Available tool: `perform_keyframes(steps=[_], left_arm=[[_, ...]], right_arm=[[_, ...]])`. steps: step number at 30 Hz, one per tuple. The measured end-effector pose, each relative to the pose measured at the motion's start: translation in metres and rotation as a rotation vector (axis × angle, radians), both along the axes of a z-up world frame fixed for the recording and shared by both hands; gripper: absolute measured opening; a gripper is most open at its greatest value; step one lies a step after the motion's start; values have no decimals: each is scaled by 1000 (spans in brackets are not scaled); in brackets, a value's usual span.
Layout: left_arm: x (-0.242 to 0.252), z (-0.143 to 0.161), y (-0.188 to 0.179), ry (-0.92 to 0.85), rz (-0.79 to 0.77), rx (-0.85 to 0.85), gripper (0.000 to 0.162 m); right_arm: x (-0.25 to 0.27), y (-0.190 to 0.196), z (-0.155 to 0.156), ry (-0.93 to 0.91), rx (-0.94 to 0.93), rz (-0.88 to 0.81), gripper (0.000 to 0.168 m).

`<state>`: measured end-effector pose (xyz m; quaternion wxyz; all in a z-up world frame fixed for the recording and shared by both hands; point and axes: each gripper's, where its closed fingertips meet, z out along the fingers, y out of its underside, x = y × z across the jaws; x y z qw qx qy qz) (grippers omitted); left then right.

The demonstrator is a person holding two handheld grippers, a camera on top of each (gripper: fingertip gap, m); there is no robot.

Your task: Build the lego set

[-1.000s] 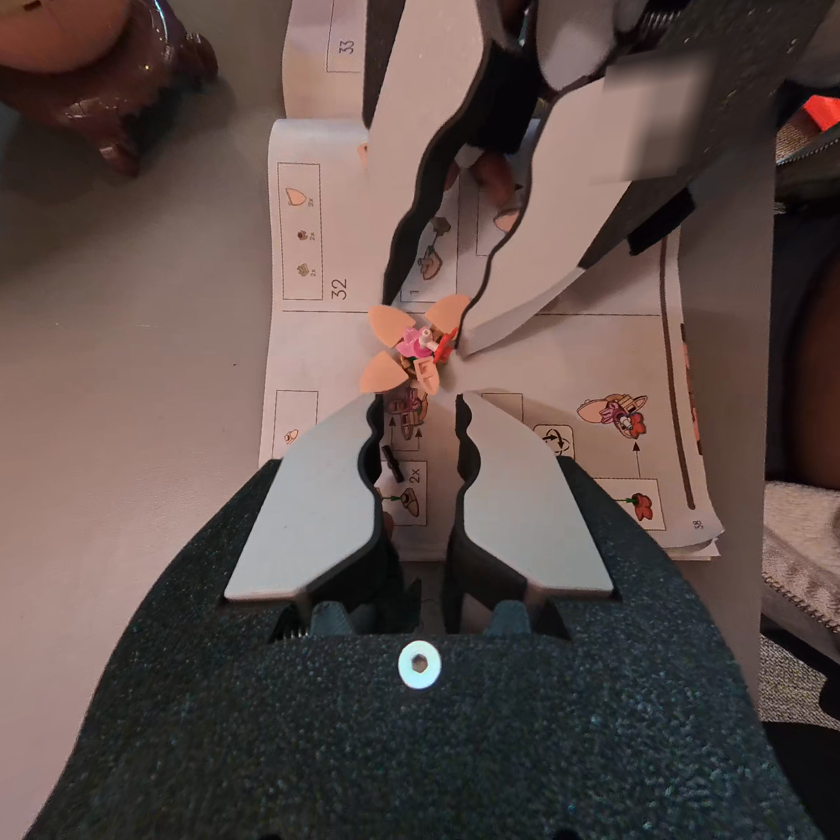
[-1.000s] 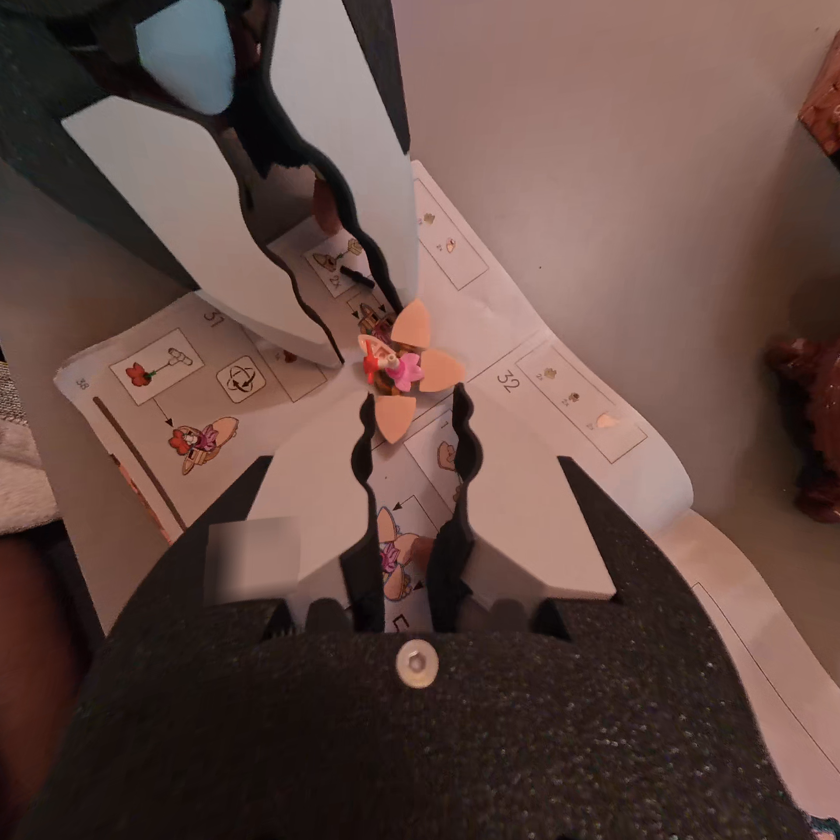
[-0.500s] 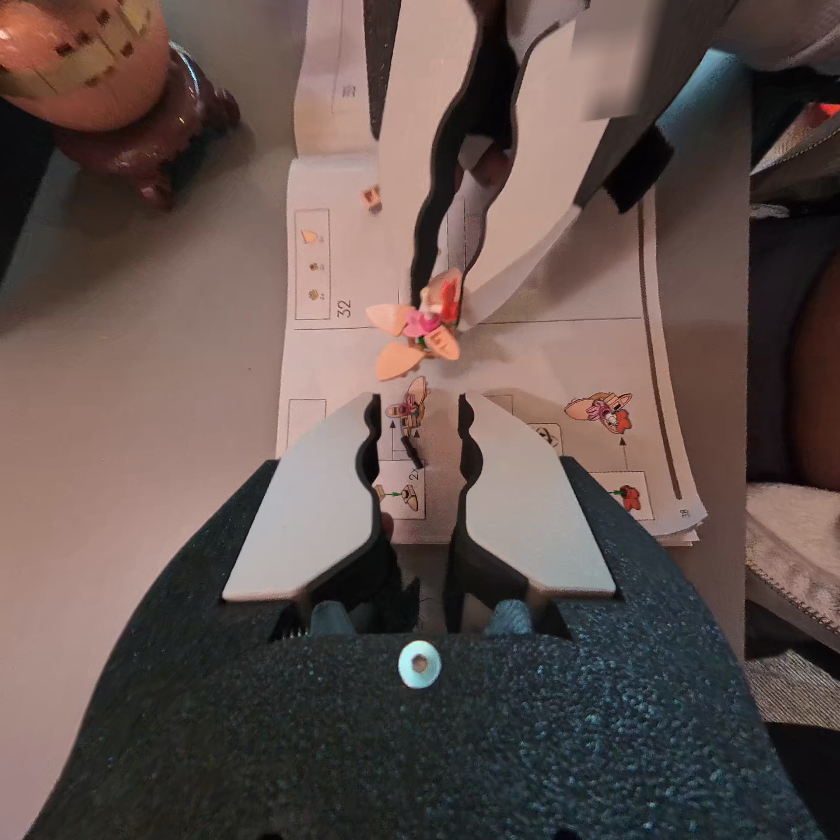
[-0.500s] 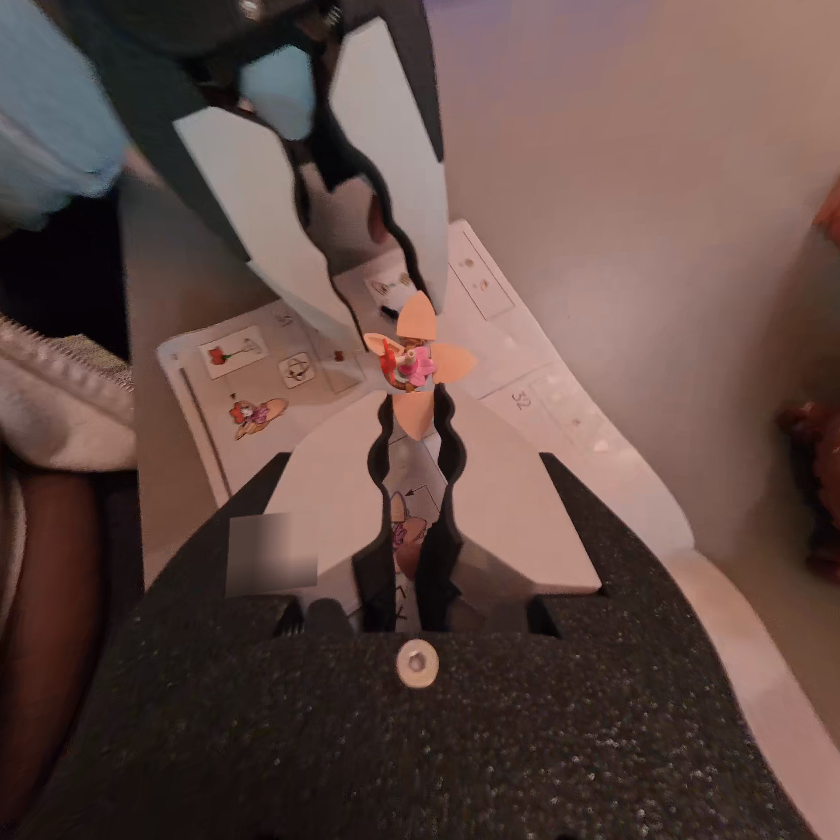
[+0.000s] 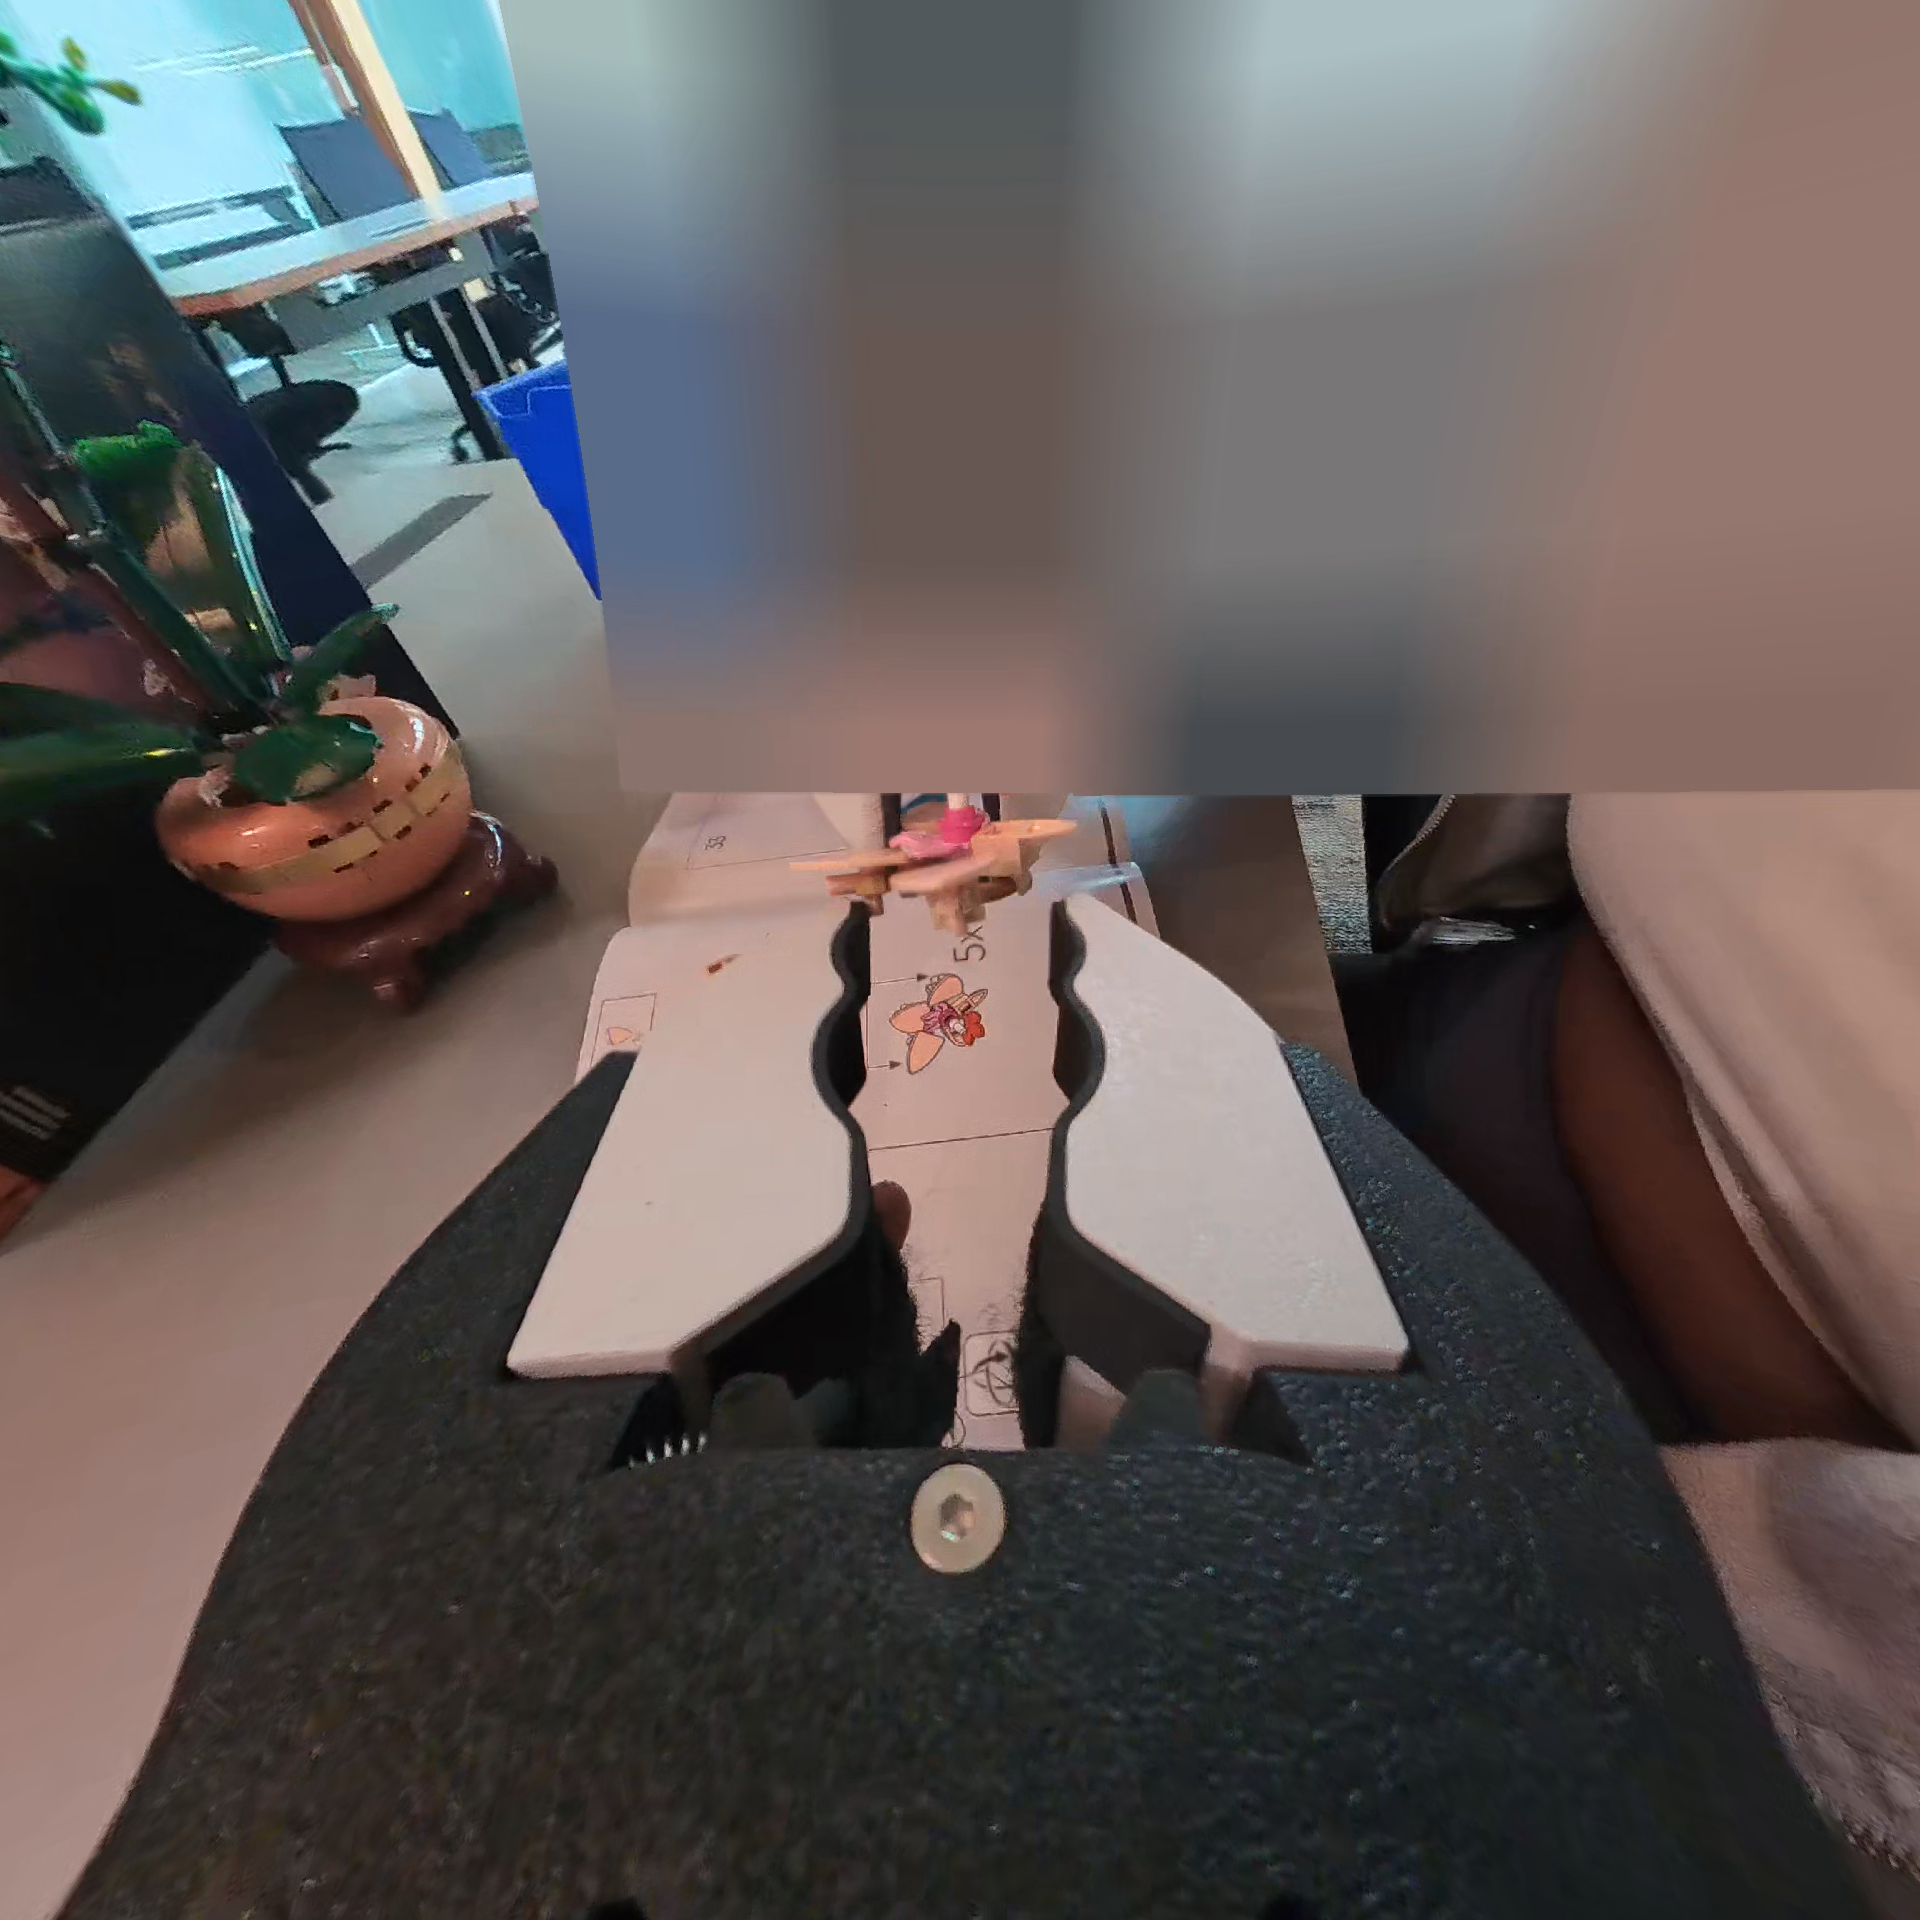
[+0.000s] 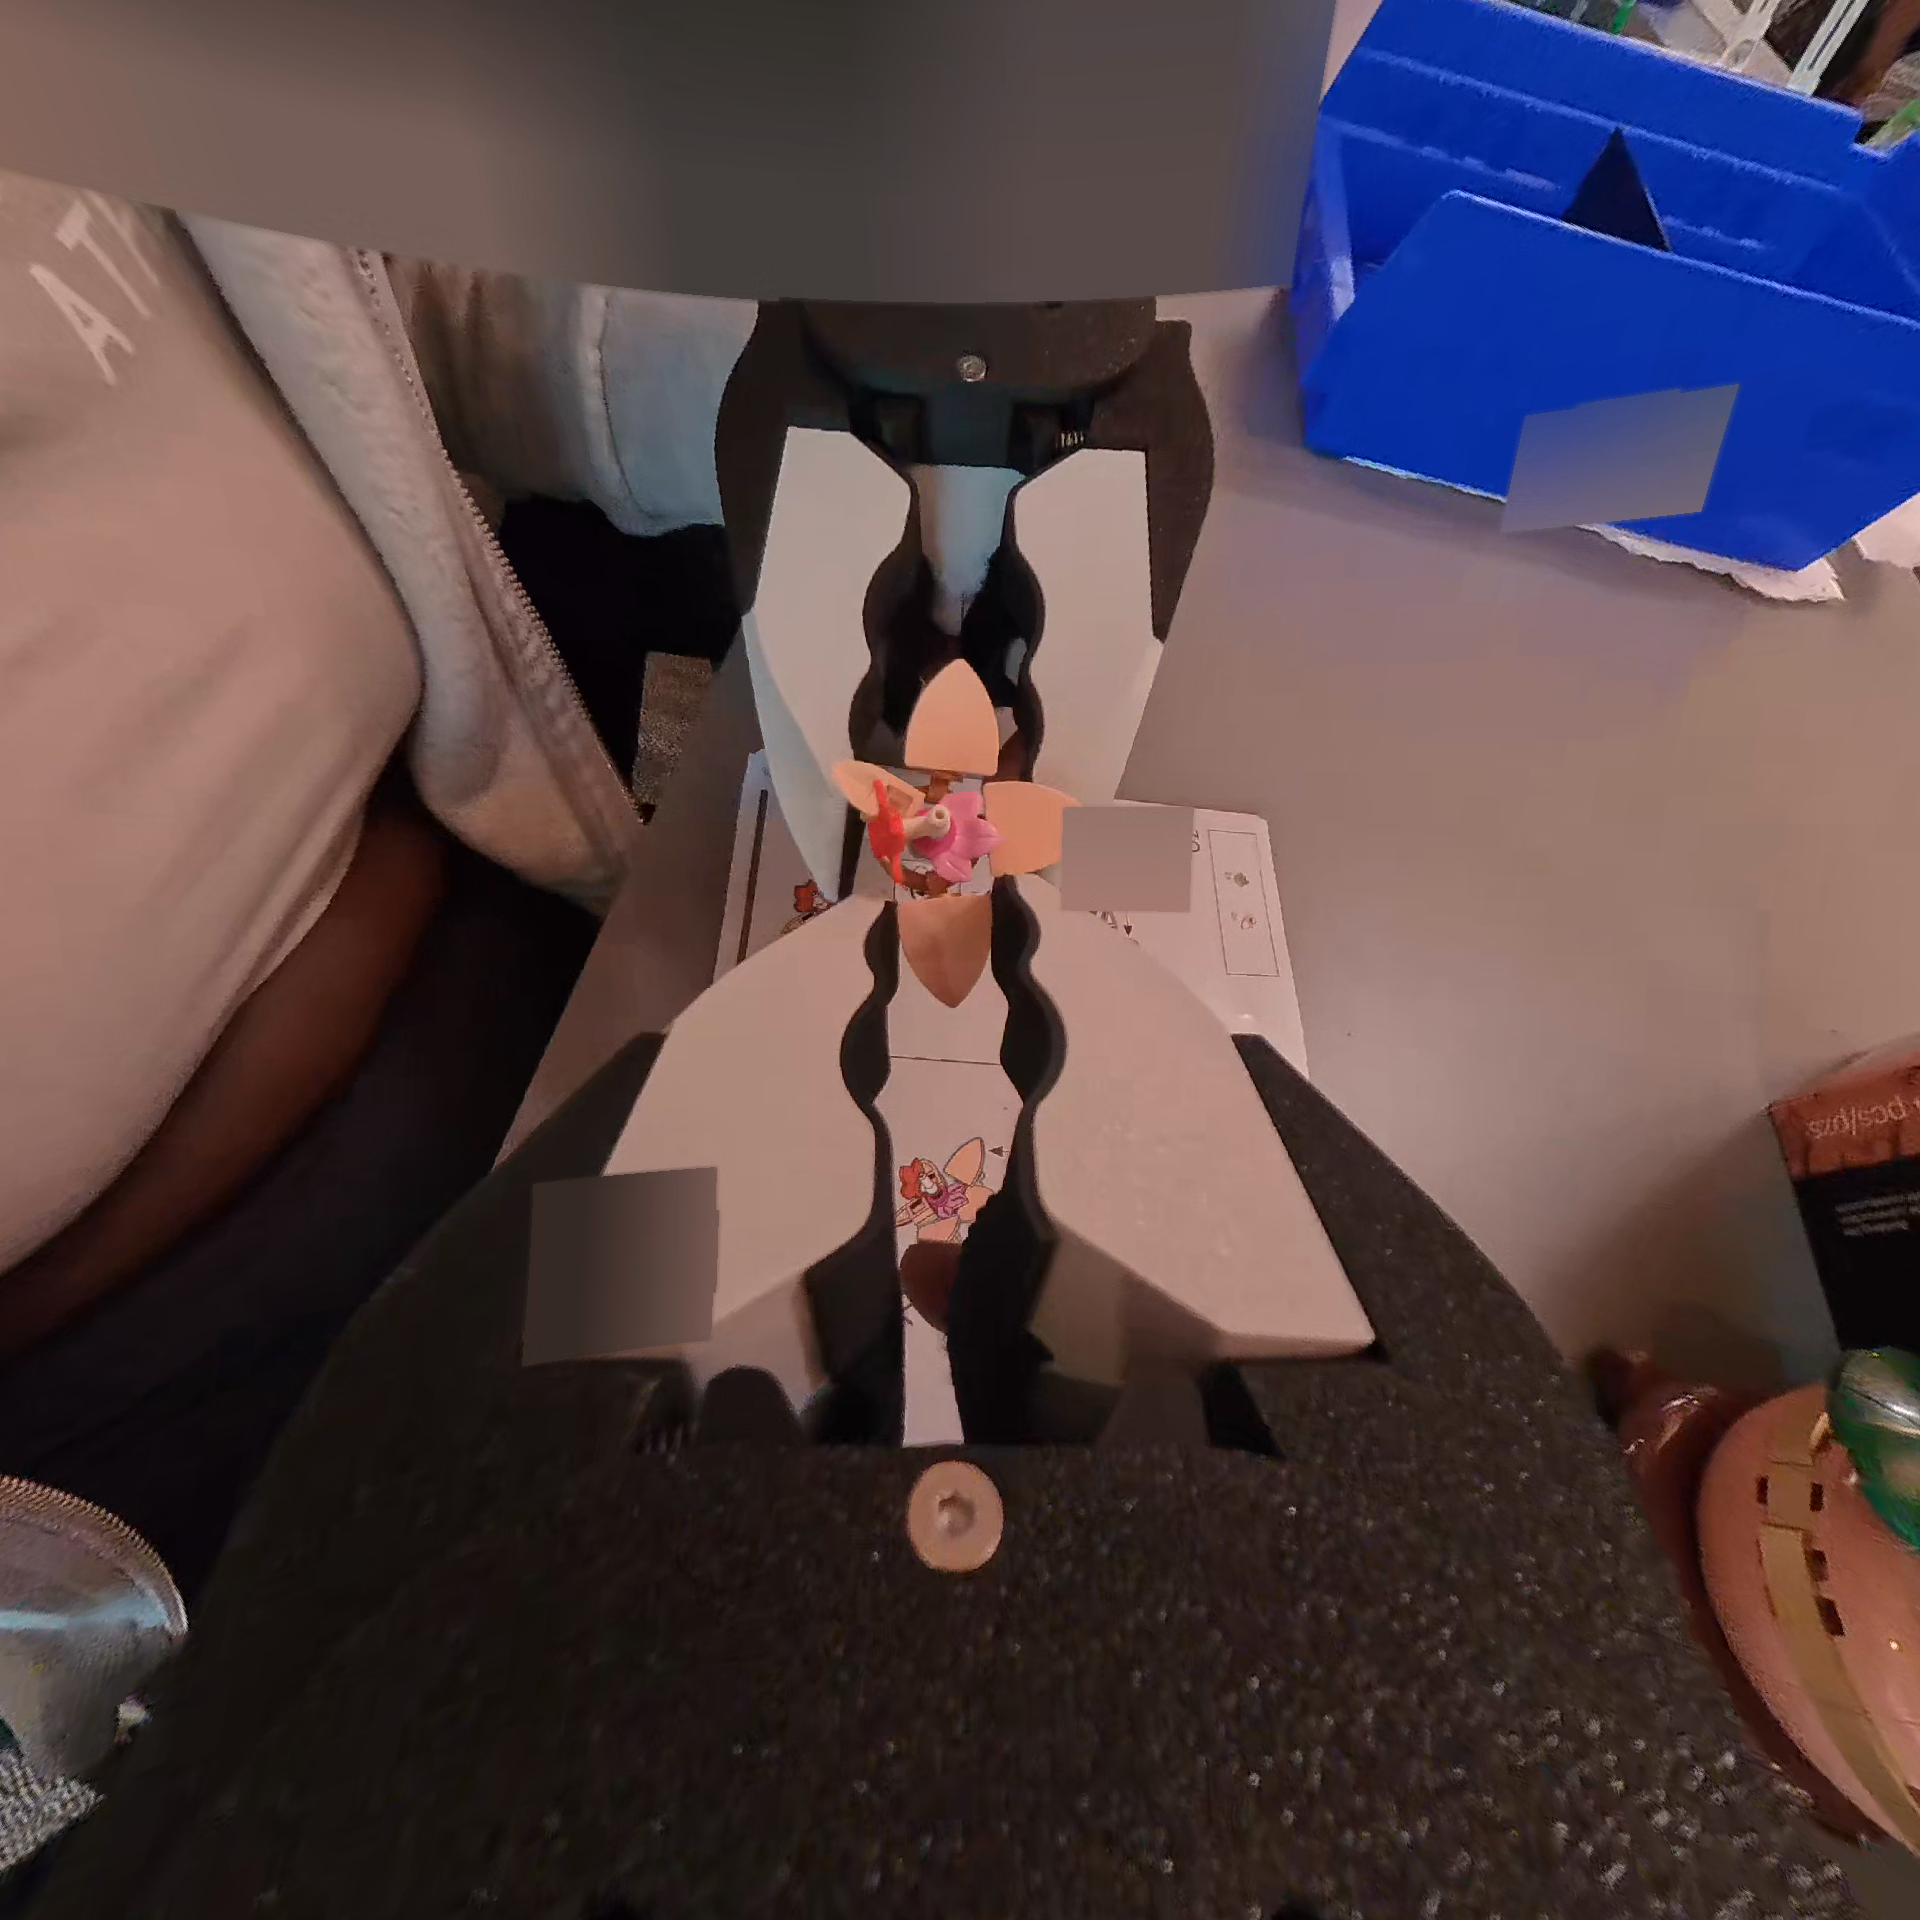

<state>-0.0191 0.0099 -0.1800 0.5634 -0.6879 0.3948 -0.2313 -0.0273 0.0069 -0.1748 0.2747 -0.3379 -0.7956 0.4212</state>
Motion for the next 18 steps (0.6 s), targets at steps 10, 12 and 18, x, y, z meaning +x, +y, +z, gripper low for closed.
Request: perform_keyframes(steps=[10, 12, 18], left_arm=[[8, 8, -2, -135, 47, 25, 50], [8, 7, -2, -130, 51, 42, 43], [5, 9, -2, -170, 72, 74, 43]], right_arm=[[6, -9, 0, -18, 40, 59, 17], [6, -10, -2, -39, 51, 65, 17], [3, -9, 0, -57, 58, 46, 18]])
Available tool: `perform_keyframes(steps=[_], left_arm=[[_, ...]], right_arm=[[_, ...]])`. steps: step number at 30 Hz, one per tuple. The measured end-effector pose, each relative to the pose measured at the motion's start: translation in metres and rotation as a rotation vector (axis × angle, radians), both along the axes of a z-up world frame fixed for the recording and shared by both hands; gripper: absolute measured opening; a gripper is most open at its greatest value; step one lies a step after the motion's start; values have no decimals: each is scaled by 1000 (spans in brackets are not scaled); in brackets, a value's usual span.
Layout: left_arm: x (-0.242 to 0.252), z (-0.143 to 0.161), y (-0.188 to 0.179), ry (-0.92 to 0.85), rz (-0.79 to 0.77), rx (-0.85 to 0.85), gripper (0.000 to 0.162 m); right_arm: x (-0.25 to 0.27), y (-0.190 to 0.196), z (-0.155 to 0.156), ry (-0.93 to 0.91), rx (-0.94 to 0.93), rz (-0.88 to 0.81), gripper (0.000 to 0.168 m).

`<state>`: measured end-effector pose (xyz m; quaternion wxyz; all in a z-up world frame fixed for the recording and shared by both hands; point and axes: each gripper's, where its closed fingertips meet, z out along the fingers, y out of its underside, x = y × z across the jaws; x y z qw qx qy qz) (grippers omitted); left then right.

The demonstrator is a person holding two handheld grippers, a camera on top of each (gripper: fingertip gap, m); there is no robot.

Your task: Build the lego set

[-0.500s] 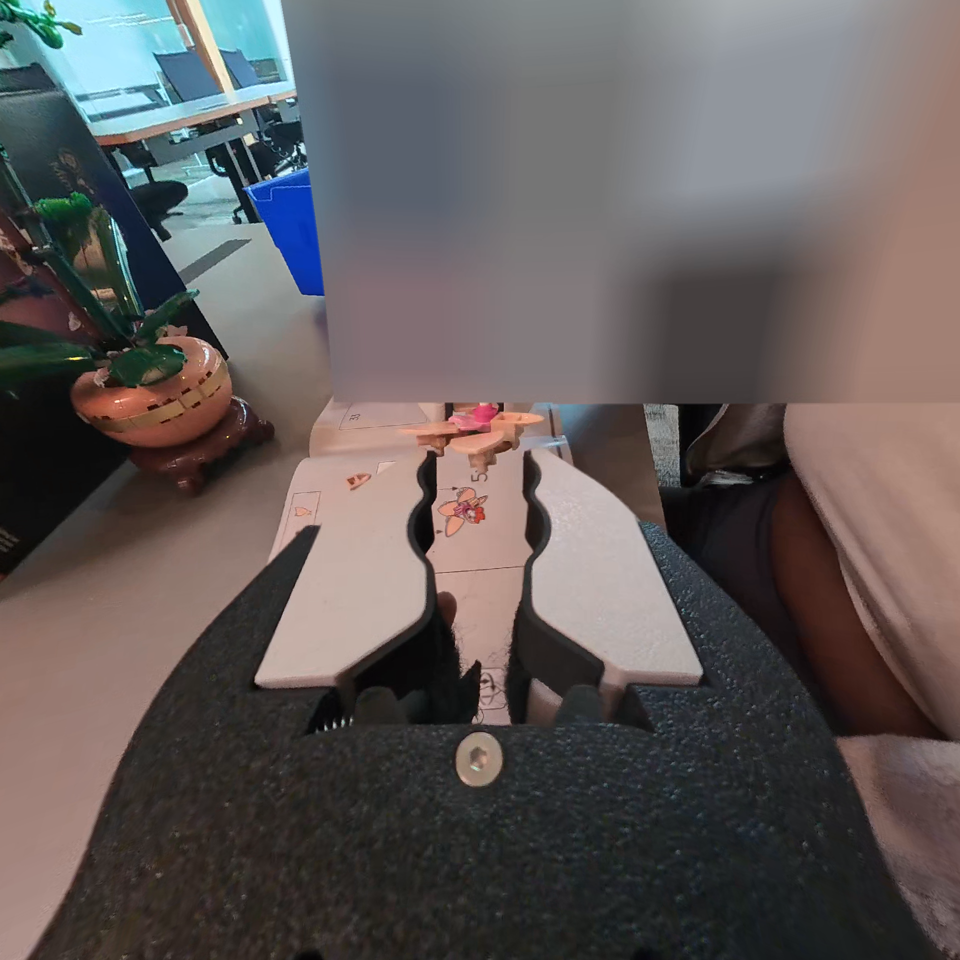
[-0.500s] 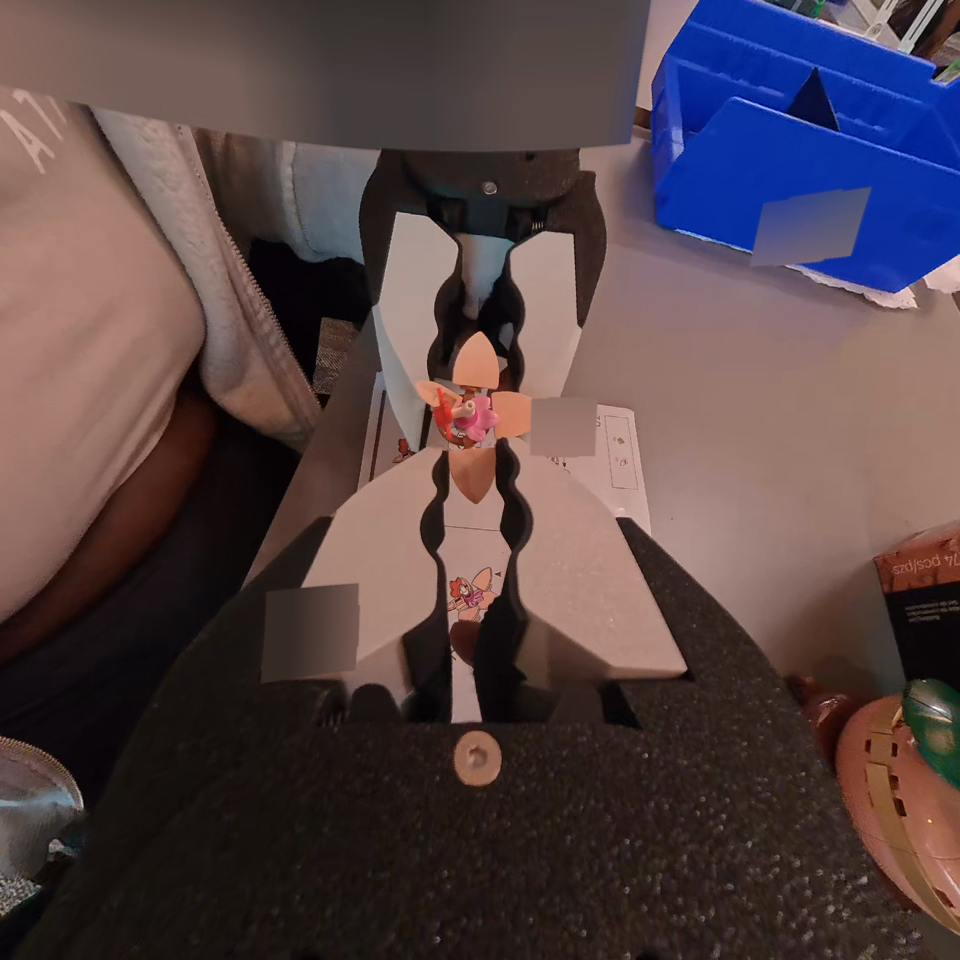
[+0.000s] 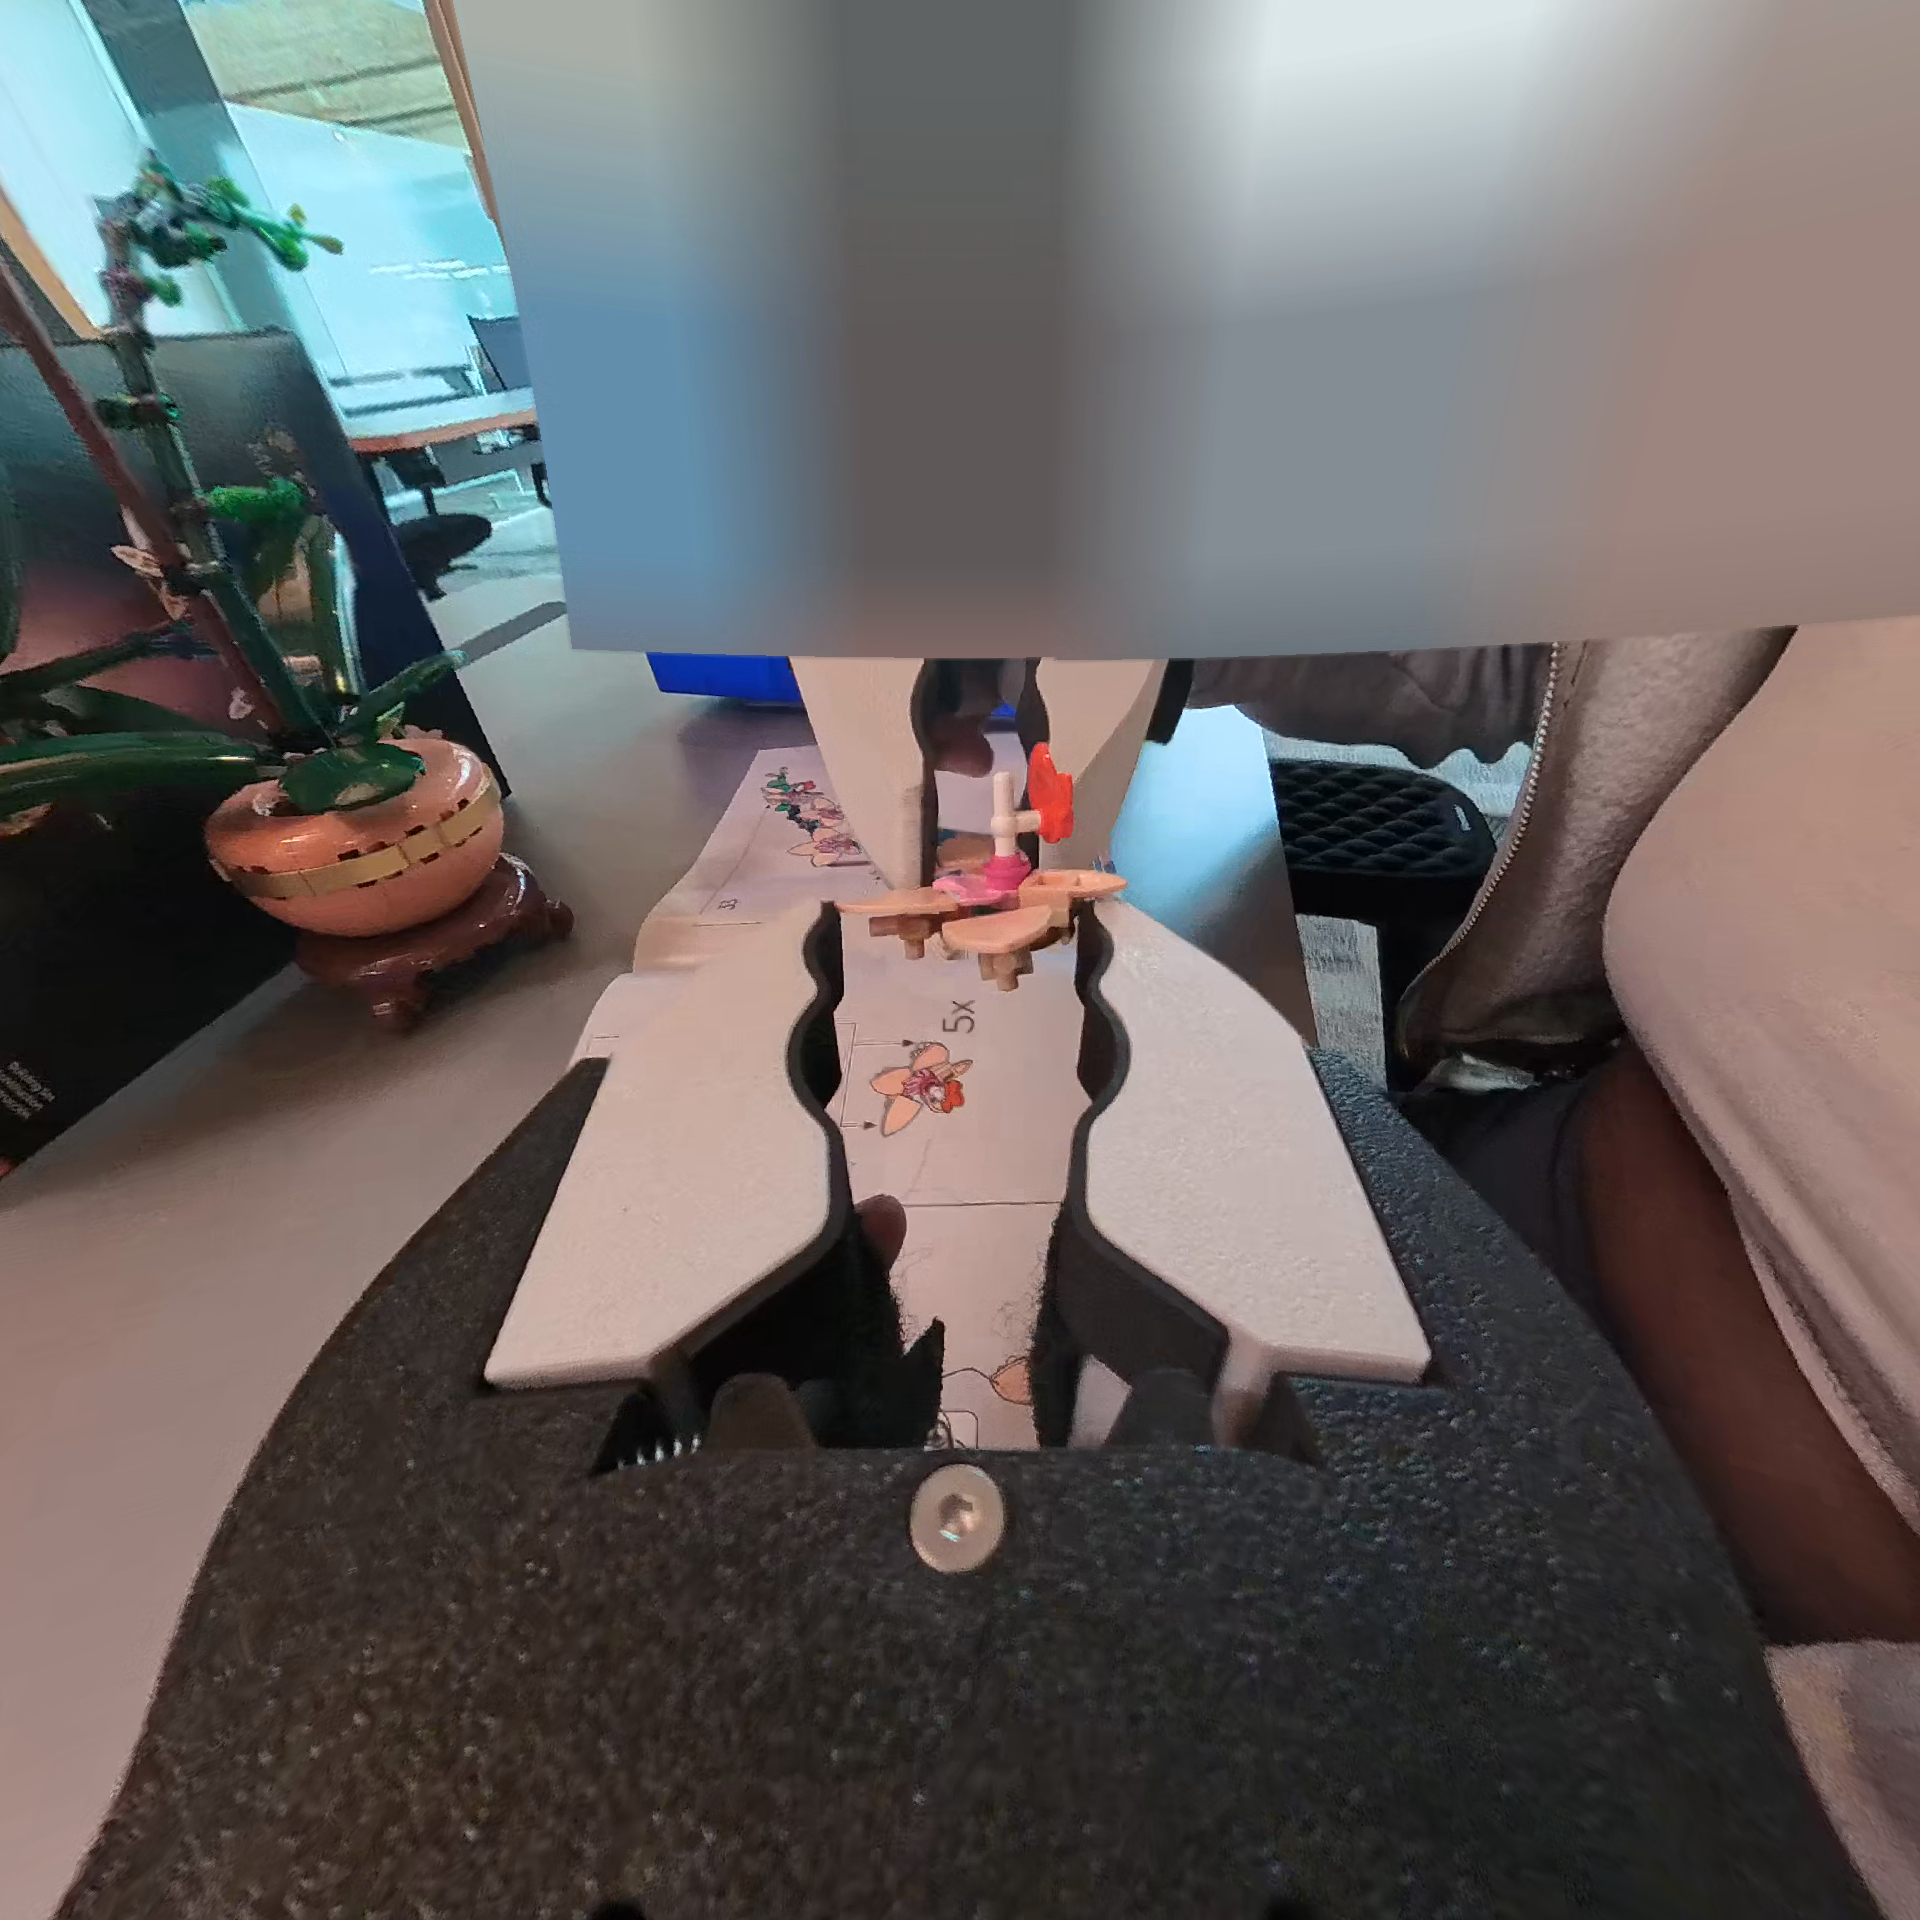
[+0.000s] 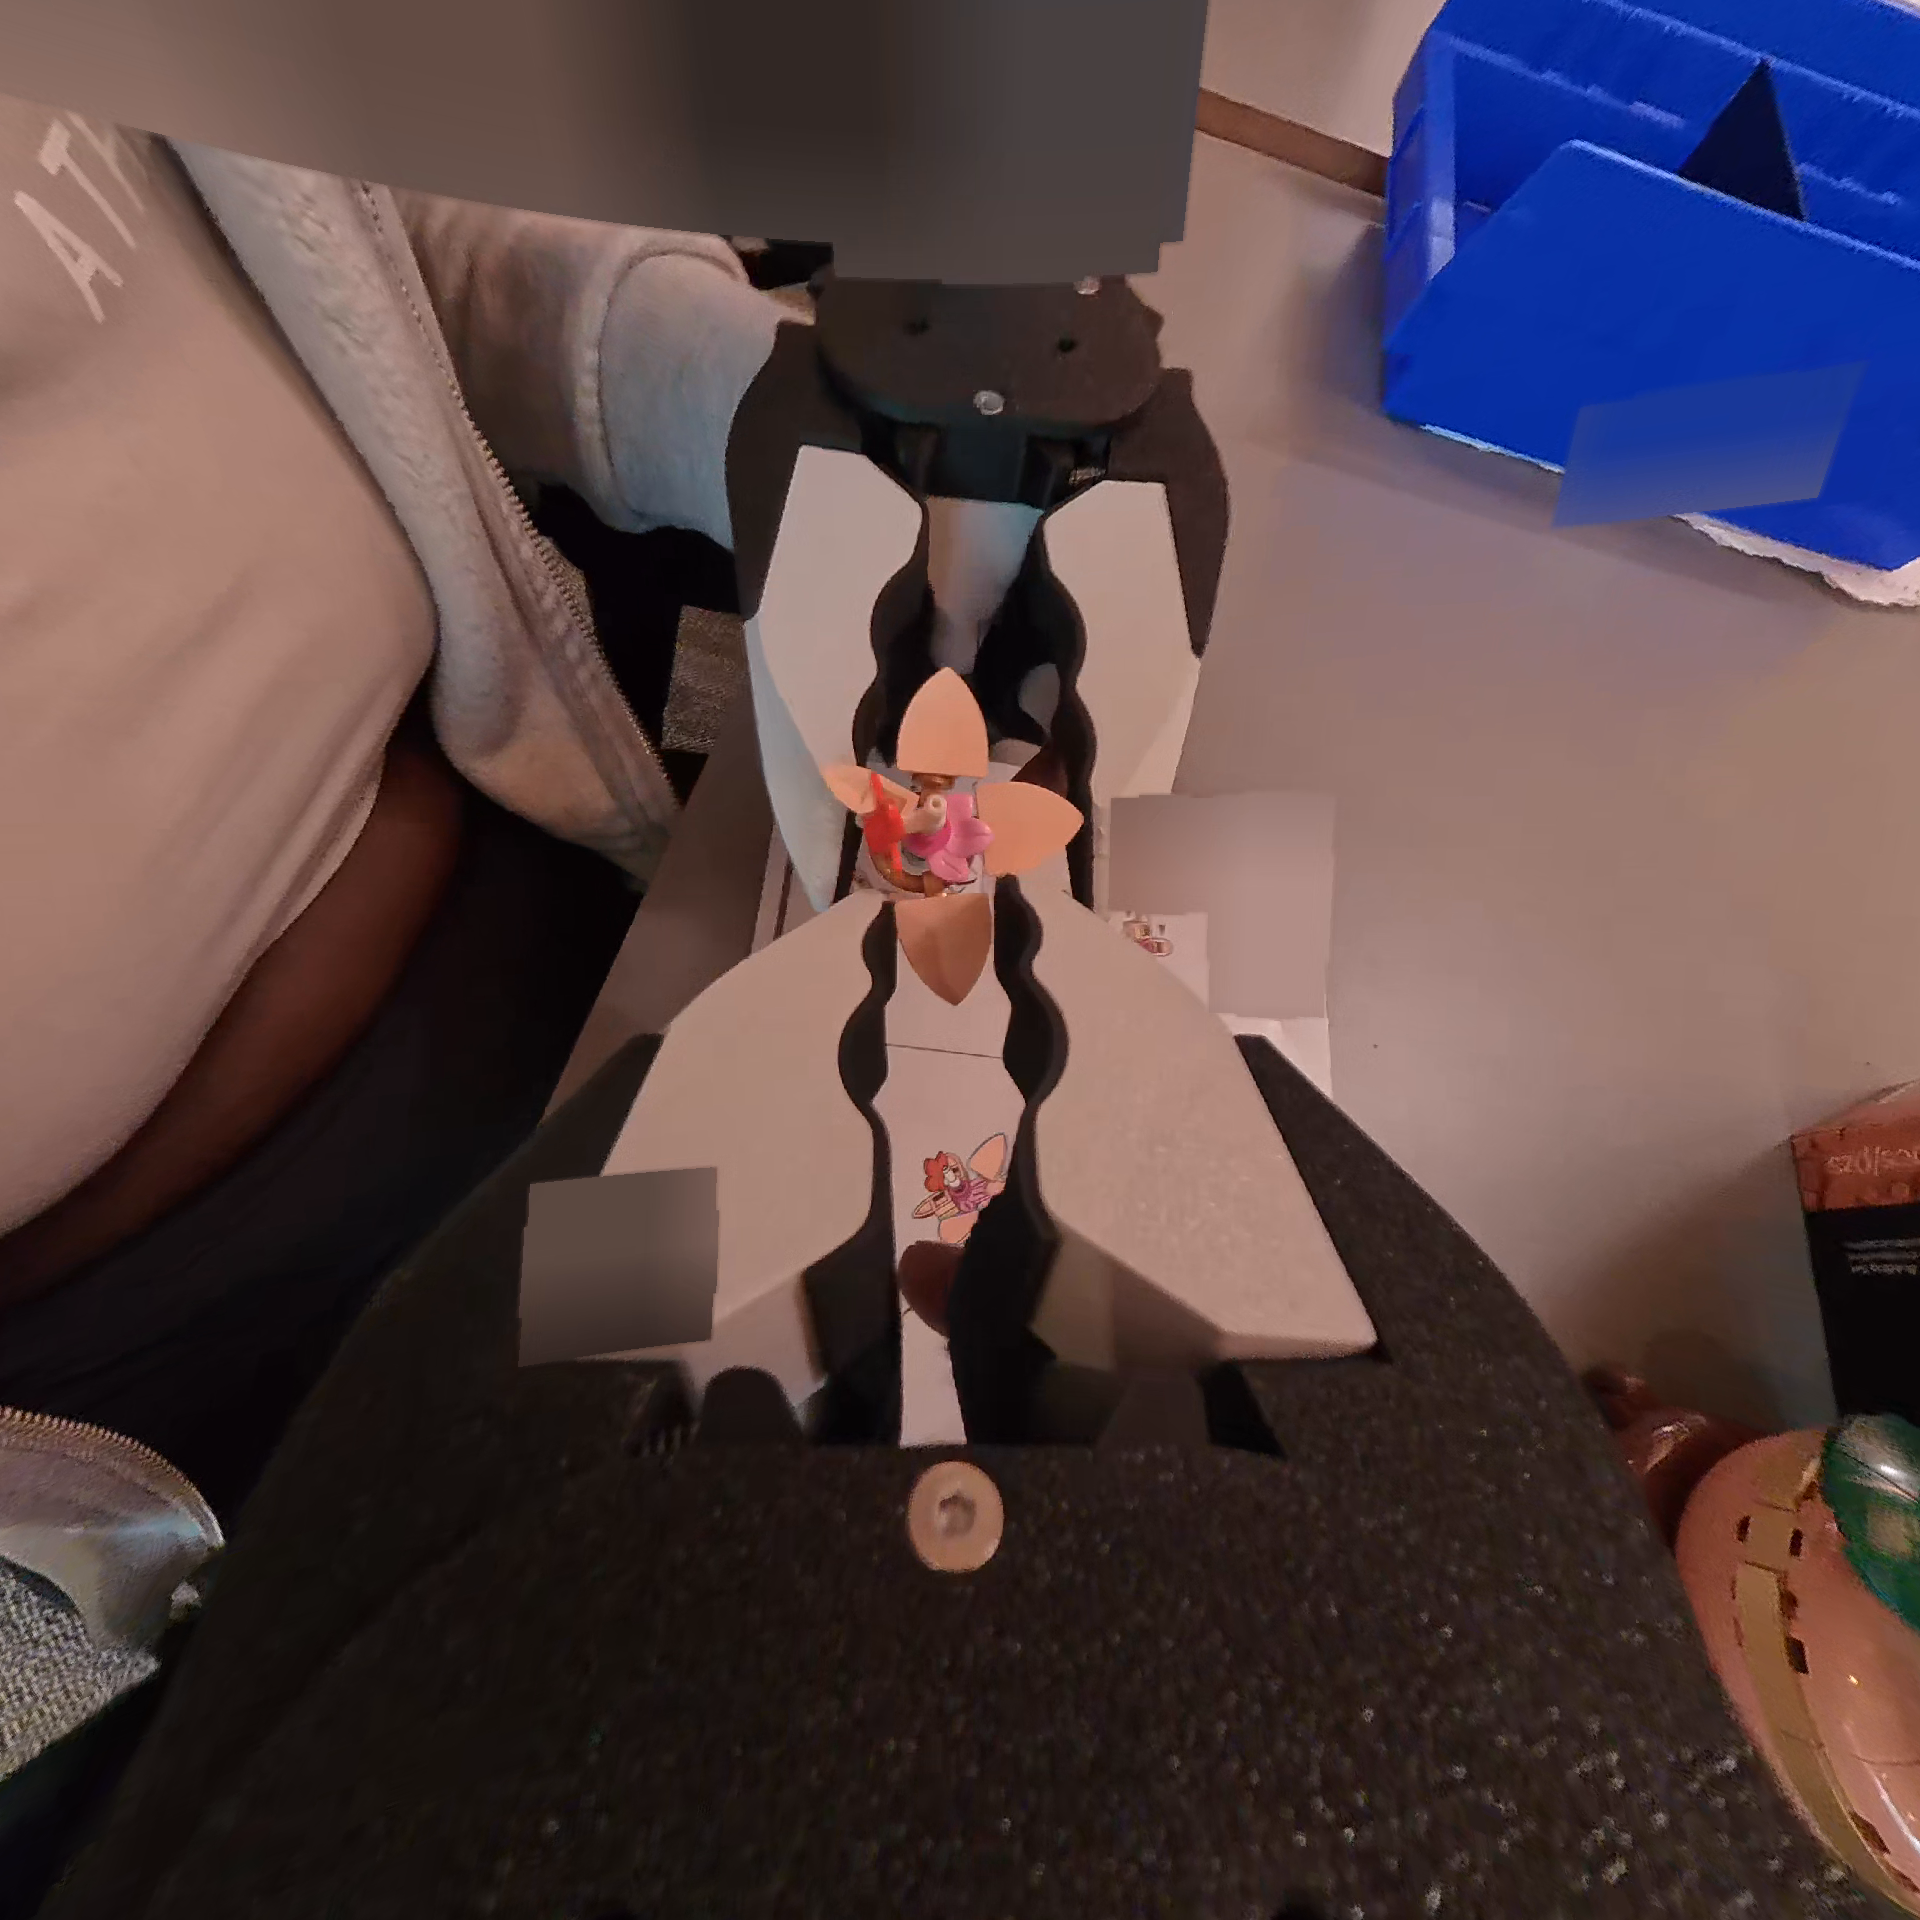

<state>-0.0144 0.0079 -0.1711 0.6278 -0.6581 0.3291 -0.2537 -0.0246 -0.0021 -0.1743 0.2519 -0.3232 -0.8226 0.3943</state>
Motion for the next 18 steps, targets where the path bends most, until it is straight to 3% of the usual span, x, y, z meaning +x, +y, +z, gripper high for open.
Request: perform_keyframes(steps=[4, 10, 14, 18], left_arm=[[-12, 11, 4, -75, 65, 73, 43], [-45, 25, 10, -155, 230, 163, 43], [-70, 30, 15, -101, 378, 221, 43], [-82, 27, 18, -84, 451, 250, 42]], right_arm=[[-5, 10, 12, 39, -51, -95, 35], [16, 53, 19, 114, -164, -386, 28], [51, 89, -11, 28, -158, -630, 19], [67, 88, -41, -70, -164, -675, 19]])
